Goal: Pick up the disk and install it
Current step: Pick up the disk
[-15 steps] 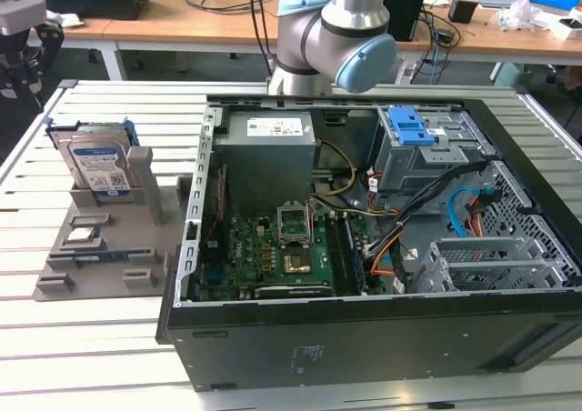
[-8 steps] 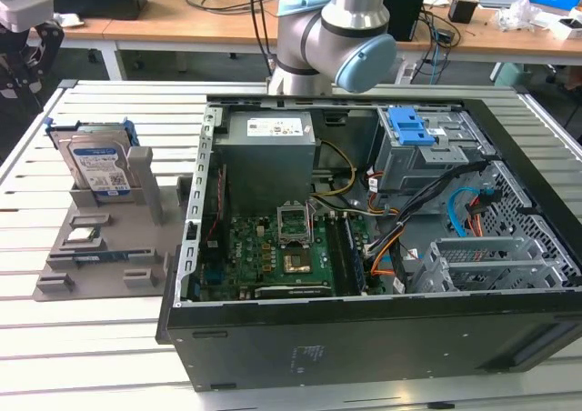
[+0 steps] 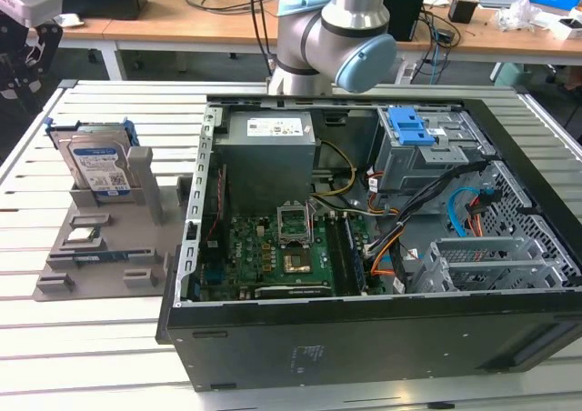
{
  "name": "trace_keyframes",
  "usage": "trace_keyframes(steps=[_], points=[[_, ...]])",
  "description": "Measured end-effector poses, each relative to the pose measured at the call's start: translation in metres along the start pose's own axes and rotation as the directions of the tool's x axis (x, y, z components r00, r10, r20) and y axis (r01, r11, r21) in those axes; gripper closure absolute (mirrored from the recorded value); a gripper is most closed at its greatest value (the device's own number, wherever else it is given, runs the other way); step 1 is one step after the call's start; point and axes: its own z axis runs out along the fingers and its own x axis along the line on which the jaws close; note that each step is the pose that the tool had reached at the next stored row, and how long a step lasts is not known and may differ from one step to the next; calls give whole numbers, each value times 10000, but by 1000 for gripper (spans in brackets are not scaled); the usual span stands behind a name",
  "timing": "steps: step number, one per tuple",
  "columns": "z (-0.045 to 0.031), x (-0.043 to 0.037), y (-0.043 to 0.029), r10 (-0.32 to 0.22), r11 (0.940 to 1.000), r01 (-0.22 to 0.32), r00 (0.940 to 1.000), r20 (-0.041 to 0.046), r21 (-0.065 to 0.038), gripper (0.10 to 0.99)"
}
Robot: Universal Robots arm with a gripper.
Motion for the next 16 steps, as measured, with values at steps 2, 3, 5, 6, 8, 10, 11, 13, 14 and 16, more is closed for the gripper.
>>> trace_keyframes(steps=[2,3,5,6,8,10,11,13,14,16], points=[[0,0,0,-266,9996,266,9996,-11,-7,980],[0,0,0,-384,9993,384,9993,-17,-10,980],[0,0,0,-677,9977,677,9977,-30,-17,980],[0,0,0,-846,9964,845,9964,-37,-21,980],[0,0,0,-1254,9921,1254,9921,-55,-32,980],[0,0,0,-1611,9869,1611,9869,-70,-44,980],[0,0,0,-1718,9851,1717,9851,-74,-47,980],[0,0,0,-1969,9804,1969,9804,-84,-55,980],[0,0,0,-2074,9782,2074,9782,-88,-58,980],[0,0,0,-2418,9703,2417,9703,-102,-70,980]])
